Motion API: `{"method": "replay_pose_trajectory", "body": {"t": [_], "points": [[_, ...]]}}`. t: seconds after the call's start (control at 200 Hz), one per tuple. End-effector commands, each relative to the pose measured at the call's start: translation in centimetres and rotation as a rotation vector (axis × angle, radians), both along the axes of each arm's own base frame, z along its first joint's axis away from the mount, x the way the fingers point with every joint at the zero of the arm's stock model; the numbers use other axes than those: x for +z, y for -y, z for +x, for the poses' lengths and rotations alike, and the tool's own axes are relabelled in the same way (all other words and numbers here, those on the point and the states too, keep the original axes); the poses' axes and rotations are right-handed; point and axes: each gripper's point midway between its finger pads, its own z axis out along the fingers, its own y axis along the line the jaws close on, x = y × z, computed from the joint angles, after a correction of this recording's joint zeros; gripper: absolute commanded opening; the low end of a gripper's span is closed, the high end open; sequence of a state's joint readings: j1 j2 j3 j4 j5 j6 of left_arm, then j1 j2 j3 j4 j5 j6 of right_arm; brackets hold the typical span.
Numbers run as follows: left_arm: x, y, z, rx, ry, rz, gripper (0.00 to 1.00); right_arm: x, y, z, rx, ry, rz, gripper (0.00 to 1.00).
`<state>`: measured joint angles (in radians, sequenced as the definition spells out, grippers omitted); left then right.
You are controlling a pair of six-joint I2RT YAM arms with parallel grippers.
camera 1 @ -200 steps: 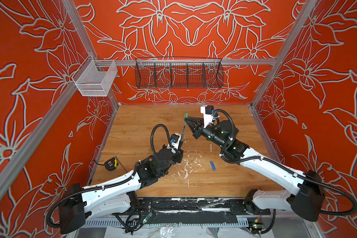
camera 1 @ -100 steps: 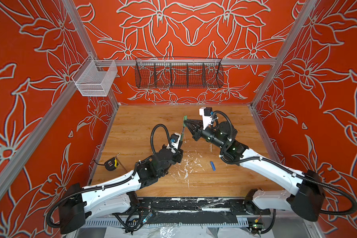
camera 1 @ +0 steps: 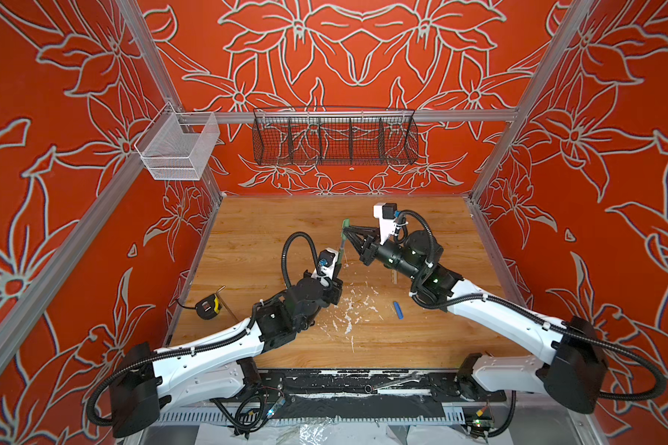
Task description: Insert the pens into the pen caps
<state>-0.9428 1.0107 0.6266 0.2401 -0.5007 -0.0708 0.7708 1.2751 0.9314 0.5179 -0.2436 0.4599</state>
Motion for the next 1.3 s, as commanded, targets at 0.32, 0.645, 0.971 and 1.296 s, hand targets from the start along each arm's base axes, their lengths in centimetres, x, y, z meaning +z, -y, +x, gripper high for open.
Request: {"method": "replay_pose_trajectory", "body": {"t": [0.32, 0.645, 0.971, 1.296], "points": [[2.6, -0.8, -0.5, 0.005, 0.058, -0.066, 0.0, -0.1, -0.7, -0.8, 0.045, -0.025, 0.08, 0.13], [2.4, -0.4, -0.5, -0.006, 0.052, -0.052, 0.0, -0.1, -1.6, -0.8, 0.072, -0.035, 0.088, 0.12], [3.7, -0.8, -1.0, -0.022, 0.072, -0.096, 0.0, -1.5, -1.4, -0.8, 0.012, 0.004, -0.039, 0.12], [5.1, -0.8, -1.4, -0.059, 0.086, -0.112, 0.0, -2.2, -1.5, -1.5, 0.019, 0.005, -0.092, 0.24]]}}
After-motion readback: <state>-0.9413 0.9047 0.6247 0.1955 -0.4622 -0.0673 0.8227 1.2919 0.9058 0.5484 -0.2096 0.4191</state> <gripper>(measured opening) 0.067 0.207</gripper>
